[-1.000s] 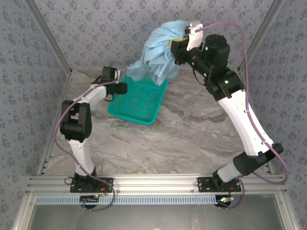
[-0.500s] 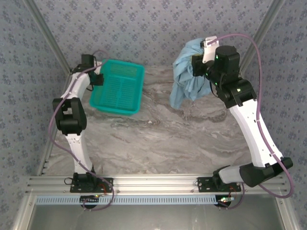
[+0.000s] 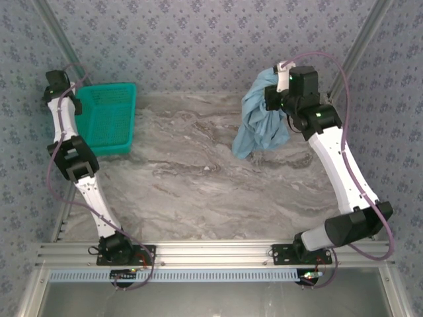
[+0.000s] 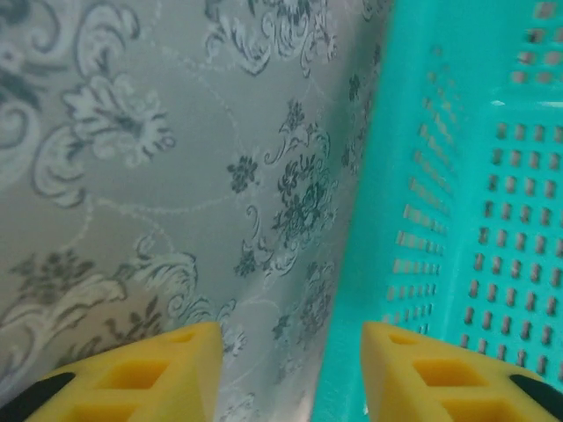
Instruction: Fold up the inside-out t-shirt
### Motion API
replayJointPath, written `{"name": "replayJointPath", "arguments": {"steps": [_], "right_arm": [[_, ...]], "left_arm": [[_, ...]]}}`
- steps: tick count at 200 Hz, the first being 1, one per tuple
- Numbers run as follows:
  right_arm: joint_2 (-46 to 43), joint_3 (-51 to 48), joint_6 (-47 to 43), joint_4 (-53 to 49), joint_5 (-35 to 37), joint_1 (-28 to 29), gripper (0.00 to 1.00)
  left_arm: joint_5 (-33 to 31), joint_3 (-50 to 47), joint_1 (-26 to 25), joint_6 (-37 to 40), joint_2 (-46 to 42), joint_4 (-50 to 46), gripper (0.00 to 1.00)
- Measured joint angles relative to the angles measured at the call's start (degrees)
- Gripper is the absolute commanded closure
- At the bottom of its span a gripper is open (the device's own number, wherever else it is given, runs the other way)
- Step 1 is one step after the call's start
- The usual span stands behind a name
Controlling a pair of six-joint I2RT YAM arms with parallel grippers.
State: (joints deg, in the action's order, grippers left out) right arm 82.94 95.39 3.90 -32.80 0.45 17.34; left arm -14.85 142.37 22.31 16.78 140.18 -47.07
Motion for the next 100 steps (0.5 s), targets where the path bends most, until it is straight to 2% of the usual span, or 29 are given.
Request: {"name": "replayJointPath", "arguments": {"steps": [31,50,55,69,76,80,87,100], "right_arm": [[2.0,0.0,2.0,0.1,0.0,3.2,1.0],[4.0,1.6,2.4,-0.6,0.0,7.6,0.94],[4.8,2.4,2.4,-1.0,0.0,8.5,0.87],[8.2,5.6,3.1,-2.3,-0.1,10.7,0.59],[10.4,7.2,3.5,-2.7,-1.2,11.2,0.34],[12.3,8.6,3.7,-3.3,-2.4,11.5,0.27],[15.7,11.5,3.5,-4.6,-4.2,11.7,0.2],[21.6,15.4,2.3,-6.9,-5.2,12.5,0.14]], "left_arm": [[3.1,2.4,-2.4,-5.3,0.0,-3.1,0.44],[9.6,-2.1,-4.3,-9.5,-4.0,-2.5,0.41],[11.5,-4.6,-4.9,-10.5,-5.9,-2.2,0.41],[16.6,-13.7,-7.1,-13.3,-13.0,0.4,0.4],[18.9,-18.5,-8.9,-14.6,-17.1,2.0,0.39],[20.0,-20.9,-10.0,-15.1,-19.1,3.0,0.39],[21.7,-25.7,-12.4,-16.6,-23.5,5.3,0.39],[24.1,-33.6,-17.3,-19.1,-30.8,10.1,0.38]]}}
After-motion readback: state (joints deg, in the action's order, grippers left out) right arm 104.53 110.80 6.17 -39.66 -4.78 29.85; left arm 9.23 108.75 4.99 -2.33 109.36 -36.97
